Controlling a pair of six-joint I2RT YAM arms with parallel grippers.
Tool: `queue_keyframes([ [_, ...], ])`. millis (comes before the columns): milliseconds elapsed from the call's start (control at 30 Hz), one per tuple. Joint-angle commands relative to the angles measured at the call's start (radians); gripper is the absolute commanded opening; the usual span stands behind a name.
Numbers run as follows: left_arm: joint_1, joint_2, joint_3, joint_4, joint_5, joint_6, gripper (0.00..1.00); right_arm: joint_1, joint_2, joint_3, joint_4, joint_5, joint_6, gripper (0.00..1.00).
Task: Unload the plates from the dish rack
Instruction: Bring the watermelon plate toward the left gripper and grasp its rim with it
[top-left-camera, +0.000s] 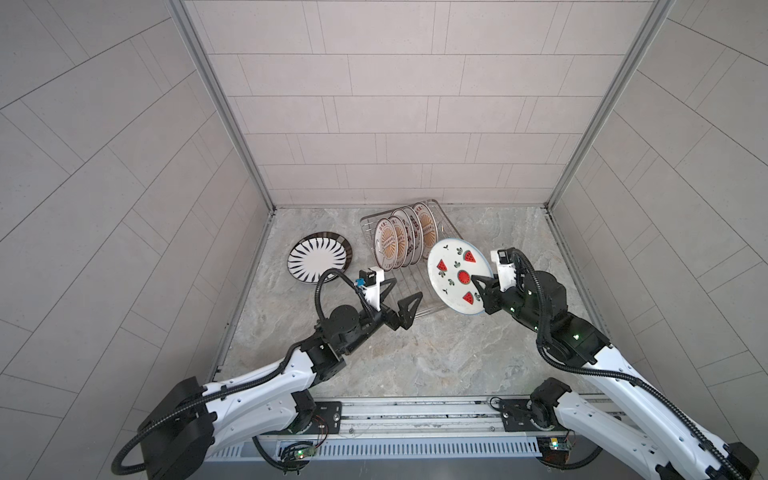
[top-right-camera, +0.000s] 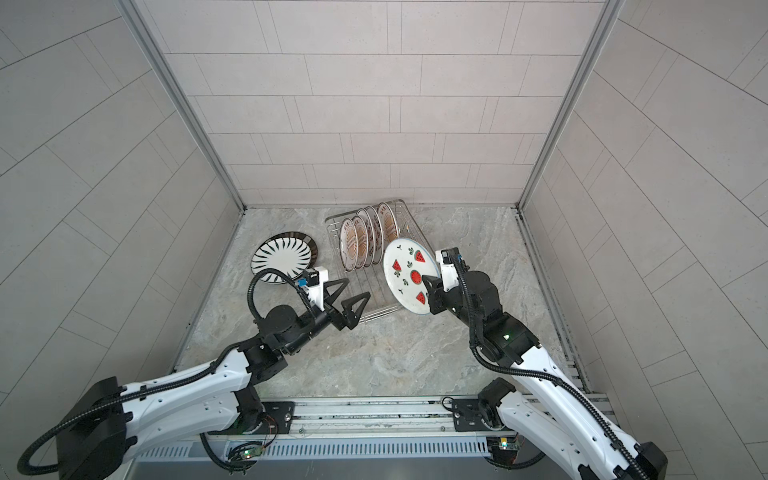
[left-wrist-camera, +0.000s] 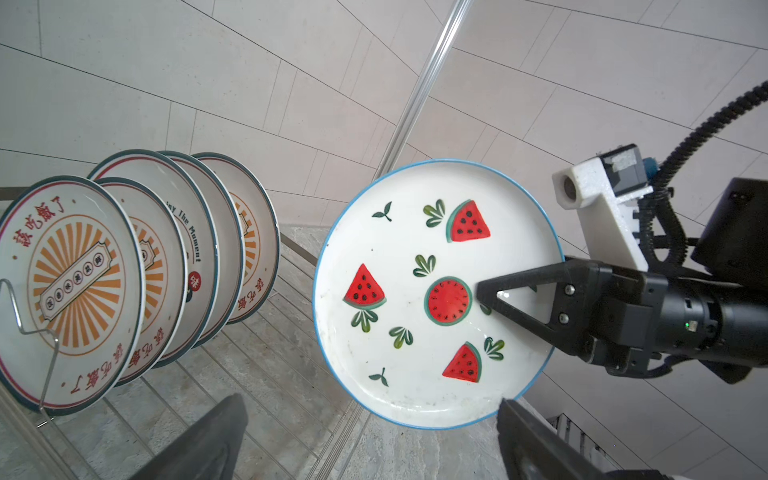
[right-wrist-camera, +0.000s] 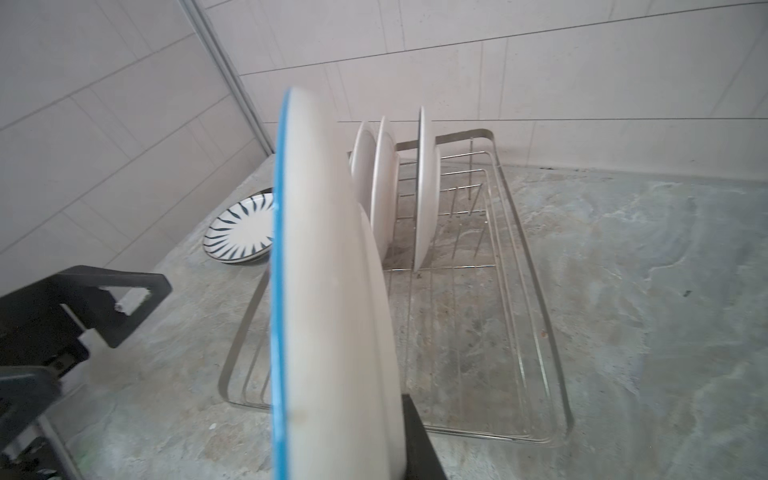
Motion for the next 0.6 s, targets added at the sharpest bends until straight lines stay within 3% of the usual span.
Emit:
queue_keyframes([
  [0,0.027,-0.036,-0.037,0.065,0.085,0.019,1.0,-0.003,-0.013,0.015,0.223,-0.156,0.061,0.17],
  [300,0.152,-0.007,-0.097,0.193,0.245,-0.096,1.0,-0.022,0.053,-0.018,0.394,-0.332,0.134,0.15],
  [567,0.184,0.076,-0.122,0.369,0.363,-0.162,1.0,-0.048,0.087,-0.058,0.539,-0.472,0.176,0.13],
])
